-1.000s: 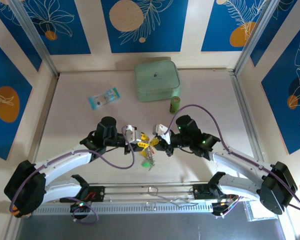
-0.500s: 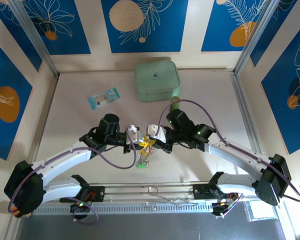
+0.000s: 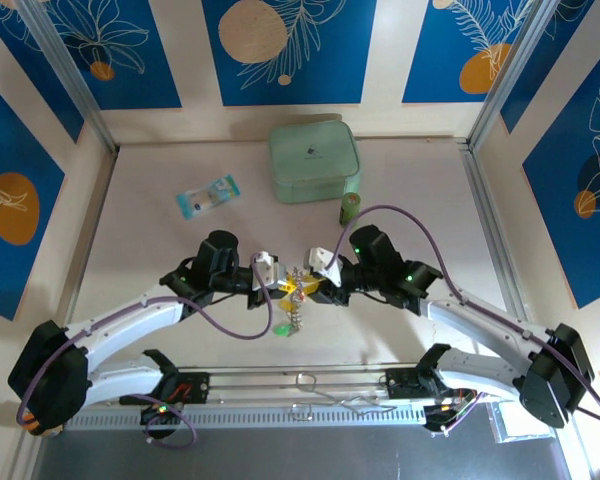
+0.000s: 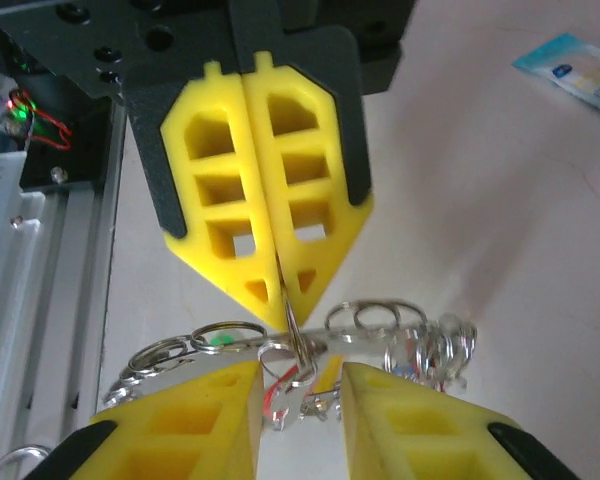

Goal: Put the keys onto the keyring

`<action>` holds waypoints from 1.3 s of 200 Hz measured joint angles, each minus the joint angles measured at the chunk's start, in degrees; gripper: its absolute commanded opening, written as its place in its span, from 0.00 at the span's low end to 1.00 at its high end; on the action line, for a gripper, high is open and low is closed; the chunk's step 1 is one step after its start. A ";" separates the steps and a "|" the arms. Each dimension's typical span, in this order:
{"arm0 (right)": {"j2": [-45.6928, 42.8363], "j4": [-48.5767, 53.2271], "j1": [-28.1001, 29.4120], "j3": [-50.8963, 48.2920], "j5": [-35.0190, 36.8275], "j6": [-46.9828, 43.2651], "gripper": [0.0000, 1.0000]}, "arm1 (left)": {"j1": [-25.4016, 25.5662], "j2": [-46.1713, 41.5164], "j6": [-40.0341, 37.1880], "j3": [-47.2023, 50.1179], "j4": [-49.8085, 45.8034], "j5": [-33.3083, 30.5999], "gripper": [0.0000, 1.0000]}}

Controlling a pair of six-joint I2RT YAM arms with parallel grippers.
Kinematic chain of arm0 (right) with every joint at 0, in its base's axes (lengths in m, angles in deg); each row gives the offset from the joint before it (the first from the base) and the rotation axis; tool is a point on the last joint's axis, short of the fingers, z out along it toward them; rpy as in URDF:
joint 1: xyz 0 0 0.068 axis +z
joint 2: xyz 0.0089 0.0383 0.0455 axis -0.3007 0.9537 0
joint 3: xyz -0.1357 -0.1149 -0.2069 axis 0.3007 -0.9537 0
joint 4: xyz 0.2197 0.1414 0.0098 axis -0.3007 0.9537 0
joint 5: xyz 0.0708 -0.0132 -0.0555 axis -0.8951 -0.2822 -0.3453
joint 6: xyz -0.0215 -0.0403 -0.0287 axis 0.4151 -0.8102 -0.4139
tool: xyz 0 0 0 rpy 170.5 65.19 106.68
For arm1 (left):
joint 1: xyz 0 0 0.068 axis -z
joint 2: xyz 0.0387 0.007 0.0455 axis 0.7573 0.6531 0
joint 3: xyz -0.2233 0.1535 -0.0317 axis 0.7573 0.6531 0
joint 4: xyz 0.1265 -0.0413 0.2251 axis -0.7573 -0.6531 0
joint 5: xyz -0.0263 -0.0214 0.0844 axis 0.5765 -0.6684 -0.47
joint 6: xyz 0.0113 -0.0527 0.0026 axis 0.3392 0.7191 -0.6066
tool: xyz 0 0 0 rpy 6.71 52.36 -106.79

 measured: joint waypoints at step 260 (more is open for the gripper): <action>2.73 6.45 0.90 5.99 -1.84 -3.19 0.00 | 0.15 -0.87 0.07 -0.59 -0.83 1.14 0.17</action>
